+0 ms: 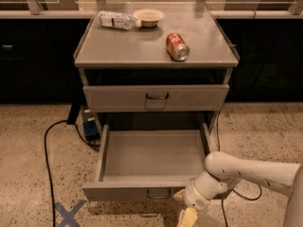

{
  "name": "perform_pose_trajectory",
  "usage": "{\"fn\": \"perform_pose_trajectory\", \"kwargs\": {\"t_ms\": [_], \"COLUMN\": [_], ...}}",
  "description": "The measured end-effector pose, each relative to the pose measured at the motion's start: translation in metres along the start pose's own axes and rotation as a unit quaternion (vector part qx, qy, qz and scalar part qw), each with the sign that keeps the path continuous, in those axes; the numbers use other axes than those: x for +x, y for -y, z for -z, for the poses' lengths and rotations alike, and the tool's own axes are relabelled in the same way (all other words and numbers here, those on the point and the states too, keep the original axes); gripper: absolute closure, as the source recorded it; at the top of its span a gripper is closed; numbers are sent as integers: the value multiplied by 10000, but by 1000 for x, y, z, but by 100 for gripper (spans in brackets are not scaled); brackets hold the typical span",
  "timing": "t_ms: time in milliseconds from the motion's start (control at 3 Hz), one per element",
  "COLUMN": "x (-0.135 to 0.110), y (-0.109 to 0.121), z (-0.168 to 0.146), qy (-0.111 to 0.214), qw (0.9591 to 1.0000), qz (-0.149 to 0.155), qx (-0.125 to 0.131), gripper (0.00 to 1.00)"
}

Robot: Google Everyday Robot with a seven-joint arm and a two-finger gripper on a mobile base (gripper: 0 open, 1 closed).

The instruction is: Close middle drawer

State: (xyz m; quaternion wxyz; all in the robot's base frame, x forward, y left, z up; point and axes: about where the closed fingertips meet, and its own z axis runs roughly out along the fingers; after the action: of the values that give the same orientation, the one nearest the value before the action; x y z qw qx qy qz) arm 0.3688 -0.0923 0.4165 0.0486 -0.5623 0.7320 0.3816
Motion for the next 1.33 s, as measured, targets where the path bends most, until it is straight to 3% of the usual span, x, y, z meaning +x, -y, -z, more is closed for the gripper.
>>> {"fn": "perform_pose_trajectory", "kwargs": {"t_ms": [333,667,1333], "x": [-29,-29,-45], "y": [23,23,53], "z": [10,10,36], "qy": [153,154,554], "qw": [9990,9990,9962], "qz": [267,266,186], "qx": [328,328,645], "gripper": [0,0,0]}}
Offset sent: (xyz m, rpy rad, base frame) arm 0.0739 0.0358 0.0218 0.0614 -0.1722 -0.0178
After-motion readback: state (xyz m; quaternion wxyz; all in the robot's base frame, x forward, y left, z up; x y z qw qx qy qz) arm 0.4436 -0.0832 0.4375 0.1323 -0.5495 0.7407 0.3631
